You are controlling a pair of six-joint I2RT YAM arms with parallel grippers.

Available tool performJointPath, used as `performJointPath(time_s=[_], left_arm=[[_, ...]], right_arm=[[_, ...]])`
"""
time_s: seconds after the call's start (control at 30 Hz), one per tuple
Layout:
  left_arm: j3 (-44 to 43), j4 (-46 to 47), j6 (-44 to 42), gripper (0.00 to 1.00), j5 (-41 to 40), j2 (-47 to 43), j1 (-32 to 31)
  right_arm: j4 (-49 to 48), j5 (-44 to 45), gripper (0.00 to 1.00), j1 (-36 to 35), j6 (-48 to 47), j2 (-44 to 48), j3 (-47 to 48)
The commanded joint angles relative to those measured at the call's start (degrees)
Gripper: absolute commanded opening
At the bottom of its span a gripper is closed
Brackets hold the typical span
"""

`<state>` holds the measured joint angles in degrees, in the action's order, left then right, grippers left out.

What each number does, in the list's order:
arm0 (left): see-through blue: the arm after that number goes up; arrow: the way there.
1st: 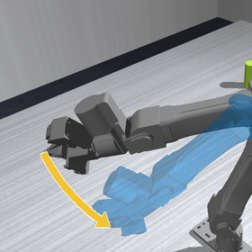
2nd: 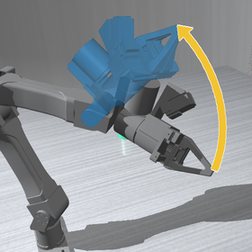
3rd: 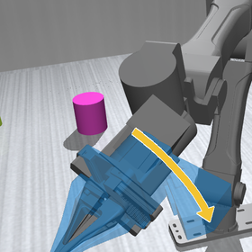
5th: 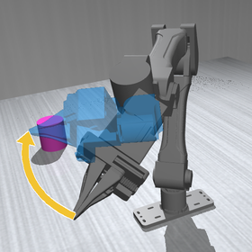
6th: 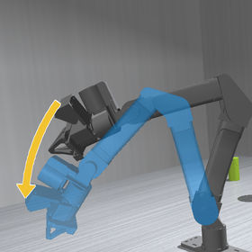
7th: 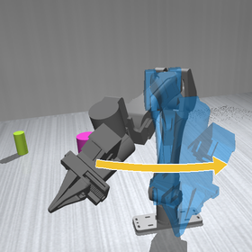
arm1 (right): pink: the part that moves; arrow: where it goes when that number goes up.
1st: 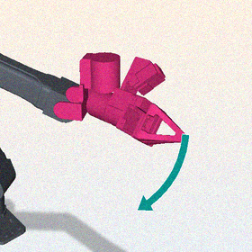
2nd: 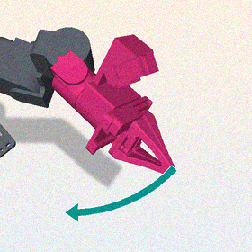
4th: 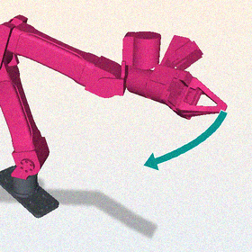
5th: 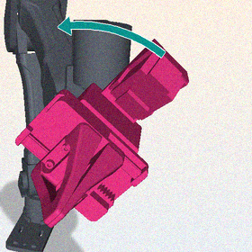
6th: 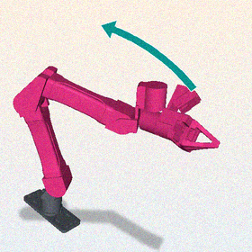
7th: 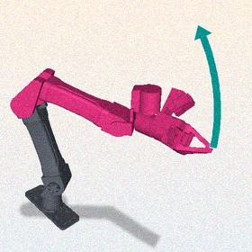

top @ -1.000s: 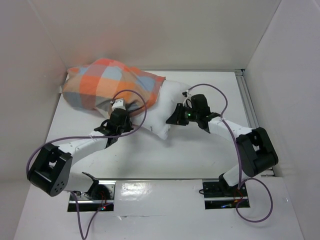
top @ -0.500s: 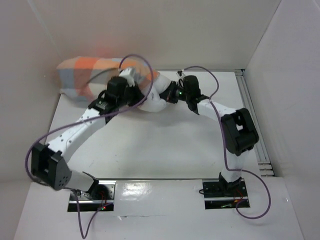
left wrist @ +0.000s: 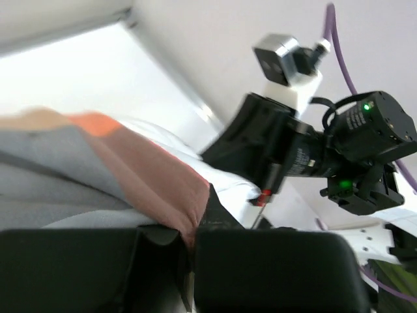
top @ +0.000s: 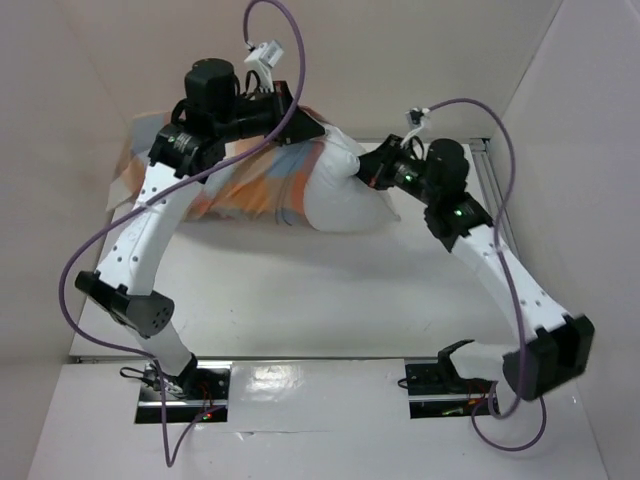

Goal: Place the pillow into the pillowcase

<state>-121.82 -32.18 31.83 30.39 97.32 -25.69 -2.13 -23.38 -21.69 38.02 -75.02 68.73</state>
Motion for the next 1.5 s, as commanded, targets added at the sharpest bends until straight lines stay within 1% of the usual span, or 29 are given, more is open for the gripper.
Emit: performJointPath(time_s=[0.0,0.07,0.13,0.2,0.23,0.3,0.33,0.37,0.4,0.43,0.47,0.5,0.53,0.57,0.6,0.63,0.73,0.77,0.83,0.87,0.9,0.93,0.97,1.0,1.03,1.1,1.2,1.33,1.47], left_arm=[[-5.18,8.62,1.56,0.00,6.53,-5.12,-1.55],[-4.66,11.08,2.27,0.00,4.07,-5.12,-1.55],[-7.97,11.09,3.40,0.00,3.01,1.09,-1.55],[-12.19,11.62,4.02,0.00,4.32,8.20,-1.03],[-16.91,11.10,4.89,0.00,4.32,16.33,-1.03],[-19.94,9.78,5.52,0.00,4.32,23.41,-1.03],[-19.95,9.16,5.52,0.30,4.32,27.36,-1.03],[-19.25,8.46,5.52,0.30,4.32,28.09,-1.03],[-17.94,8.45,4.74,0.53,4.32,28.10,-0.50],[-16.01,8.45,4.12,0.60,3.45,26.80,-0.50],[-11.03,8.45,2.46,0.69,1.18,22.61,-0.50],[-8.72,9.24,1.31,0.77,-0.58,20.22,-0.50],[-6.87,9.24,0.00,0.90,-2.34,17.76,-0.50],[-3.72,8.46,-2.80,0.92,-5.66,15.29,-0.50],[-2.38,7.76,-3.96,0.93,-7.70,13.01,-1.02],[-0.89,7.05,-5.10,0.93,-9.46,8.72,-1.03],[7.80,5.38,-8.71,0.84,-16.48,0.81,-1.03],[13.83,5.38,-9.50,0.76,-18.25,-0.97,-1.64],[20.27,5.38,-10.73,0.71,-23.52,-4.23,-3.03],[26.57,5.38,-10.74,0.69,-25.89,-7.64,-3.83],[30.03,5.38,-10.74,0.69,-31.22,-9.58,-4.71],[33.28,5.90,-9.78,0.69,-33.97,-11.69,-6.46],[36.79,6.86,-9.08,0.70,-36.08,-14.15,-7.52],[43.96,8.09,-7.50,0.72,-38.54,-19.22,-8.57],[47.34,9.67,-6.53,0.78,-38.57,-21.62,-10.15],[54.89,14.33,-2.68,0.79,-38.04,-25.93,-11.12],[59.05,16.36,-0.11,0.80,-42.68,-25.95,-14.11],[60.12,17.67,2.08,0.80,-50.59,-22.53,-15.18],[60.74,21.71,2.09,0.79,-51.93,-19.28,-15.18]], right_arm=[[13.98,-1.84,0.00,-1.95,-5.24,6.90,-2.72],[15.92,-3.59,0.00,-1.95,-3.84,8.57,-5.35],[14.79,-6.23,0.00,-1.95,-0.17,9.11,-7.46],[9.90,-8.26,0.00,-1.95,3.27,7.45,-11.41],[8.04,-8.26,0.00,-1.43,5.03,6.48,-12.56],[2.34,-7.39,0.00,0.24,9.08,3.15,-15.28],[0.92,-4.51,0.00,3.03,12.31,1.91,-16.60],[-1.45,-4.49,0.00,5.15,13.82,0.51,-17.39],[-7.48,-3.88,0.00,7.17,15.92,-2.47,-18.36],[-10.06,-3.09,0.00,9.28,17.95,-4.24,-19.15],[-12.96,-2.56,0.00,13.22,19.36,-6.34,-19.16],[-13.07,-2.55,0.00,14.82,19.37,-8.71,-17.51],[-10.90,-1.86,0.05,16.23,17.63,-14.04,-14.88],[-9.05,-1.85,0.49,17.64,12.57,-16.79,-11.81],[-5.81,-1.85,0.66,17.65,9.82,-19.26,-4.73],[0.75,-1.85,0.71,17.65,7.53,-22.76,-2.05],[5.01,-0.72,0.93,18.18,2.16,-22.28,0.44],[6.08,-0.01,0.98,18.18,1.19,-21.23,0.44],[7.84,3.94,1.00,18.18,-0.22,-18.59,-2.10],[7.84,5.17,1.00,18.18,-0.23,-15.27,-3.33],[7.84,5.18,1.00,18.18,-0.23,-13.41,-6.47],[7.84,5.18,1.00,18.18,-0.23,-9.57,-7.98],[8.63,6.40,1.00,18.18,-0.23,-7.79,-9.13],[9.24,7.28,1.00,18.18,-0.84,-6.03,-11.49],[9.25,7.29,1.00,18.70,-0.84,-2.53,-12.90],[9.25,7.47,1.00,18.70,-1.45,0.39,-16.24],[8.72,5.63,1.00,17.30,-3.29,3.13,-18.62],[7.93,2.56,1.00,11.08,-7.42,2.43,-20.30],[7.40,0.96,1.00,6.76,-7.43,-0.99,-21.61]])
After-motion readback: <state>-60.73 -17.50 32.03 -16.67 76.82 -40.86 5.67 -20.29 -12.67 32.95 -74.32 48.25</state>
